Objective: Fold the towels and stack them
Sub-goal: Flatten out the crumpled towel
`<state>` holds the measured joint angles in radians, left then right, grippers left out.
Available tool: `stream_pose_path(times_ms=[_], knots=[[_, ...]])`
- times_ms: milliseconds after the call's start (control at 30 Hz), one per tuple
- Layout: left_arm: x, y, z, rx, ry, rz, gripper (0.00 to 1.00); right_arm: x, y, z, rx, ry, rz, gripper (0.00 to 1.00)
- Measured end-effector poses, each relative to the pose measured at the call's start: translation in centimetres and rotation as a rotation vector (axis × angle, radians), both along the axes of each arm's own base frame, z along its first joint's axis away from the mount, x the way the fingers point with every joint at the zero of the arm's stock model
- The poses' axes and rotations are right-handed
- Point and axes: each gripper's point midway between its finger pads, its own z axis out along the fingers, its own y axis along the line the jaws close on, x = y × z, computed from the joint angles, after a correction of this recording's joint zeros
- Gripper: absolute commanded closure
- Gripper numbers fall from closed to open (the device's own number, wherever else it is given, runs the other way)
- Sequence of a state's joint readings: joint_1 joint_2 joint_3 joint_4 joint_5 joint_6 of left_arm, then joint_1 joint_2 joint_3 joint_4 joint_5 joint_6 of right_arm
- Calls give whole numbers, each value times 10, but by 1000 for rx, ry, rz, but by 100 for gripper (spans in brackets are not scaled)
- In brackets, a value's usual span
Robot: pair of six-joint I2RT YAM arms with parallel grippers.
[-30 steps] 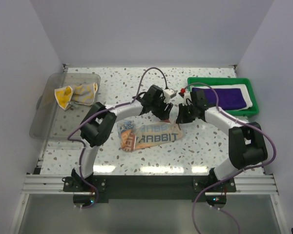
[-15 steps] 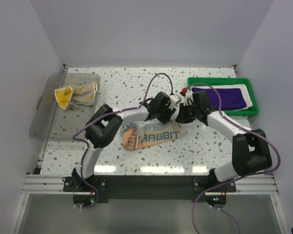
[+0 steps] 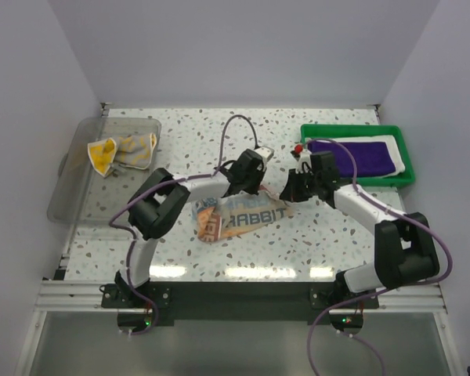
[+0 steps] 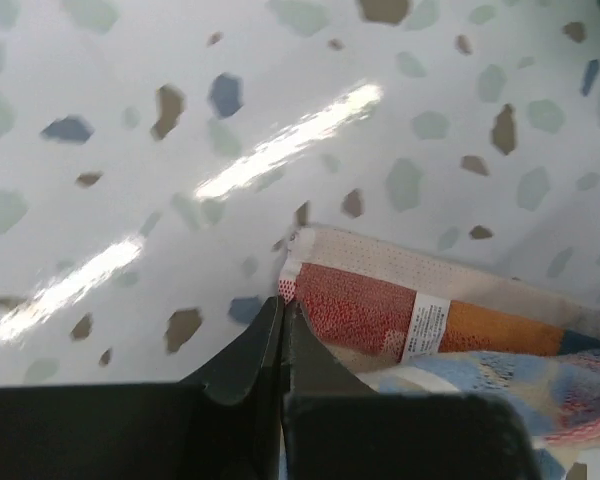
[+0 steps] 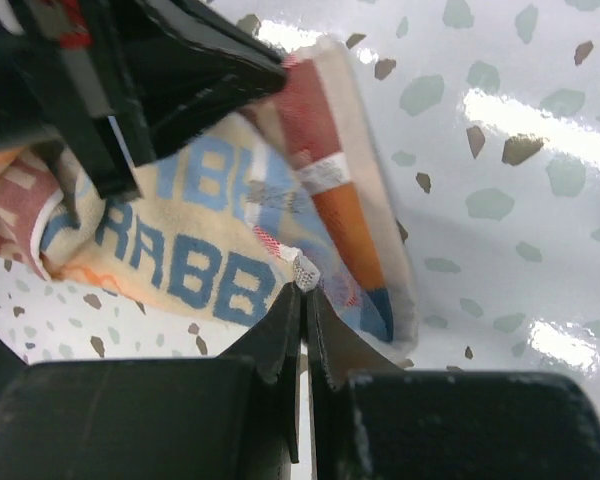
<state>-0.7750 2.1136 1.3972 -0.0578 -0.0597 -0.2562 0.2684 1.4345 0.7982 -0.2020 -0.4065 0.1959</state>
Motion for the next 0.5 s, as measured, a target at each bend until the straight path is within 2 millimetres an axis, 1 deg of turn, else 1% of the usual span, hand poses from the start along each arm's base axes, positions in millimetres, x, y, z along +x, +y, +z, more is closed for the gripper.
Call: stream_pose_path(times_ms=[67, 133, 200, 267, 333, 400, 433, 500], knots=[[0, 24, 1, -32, 42, 93, 100, 3, 3, 2, 10, -2, 4, 100], [-1, 58, 0, -60, 87, 200, 100, 11, 9, 6, 28, -2, 19, 100], [-5, 94, 0, -70, 123, 307, 100, 25, 19, 11, 41, -9, 38, 100], [-11, 126, -1, -68, 139, 406, 100, 40, 33, 16, 50, -22, 70, 100], [-22, 145, -1, -62, 148, 471, 100, 55, 51, 19, 48, -41, 113, 100], [-34, 157, -2, -60, 158, 516, 100, 64, 67, 19, 45, -57, 150, 100], [-38, 160, -2, -61, 160, 526, 100, 66, 73, 17, 42, -61, 168, 100], [-44, 164, -2, -64, 171, 543, 100, 64, 80, 14, 31, -64, 197, 100]])
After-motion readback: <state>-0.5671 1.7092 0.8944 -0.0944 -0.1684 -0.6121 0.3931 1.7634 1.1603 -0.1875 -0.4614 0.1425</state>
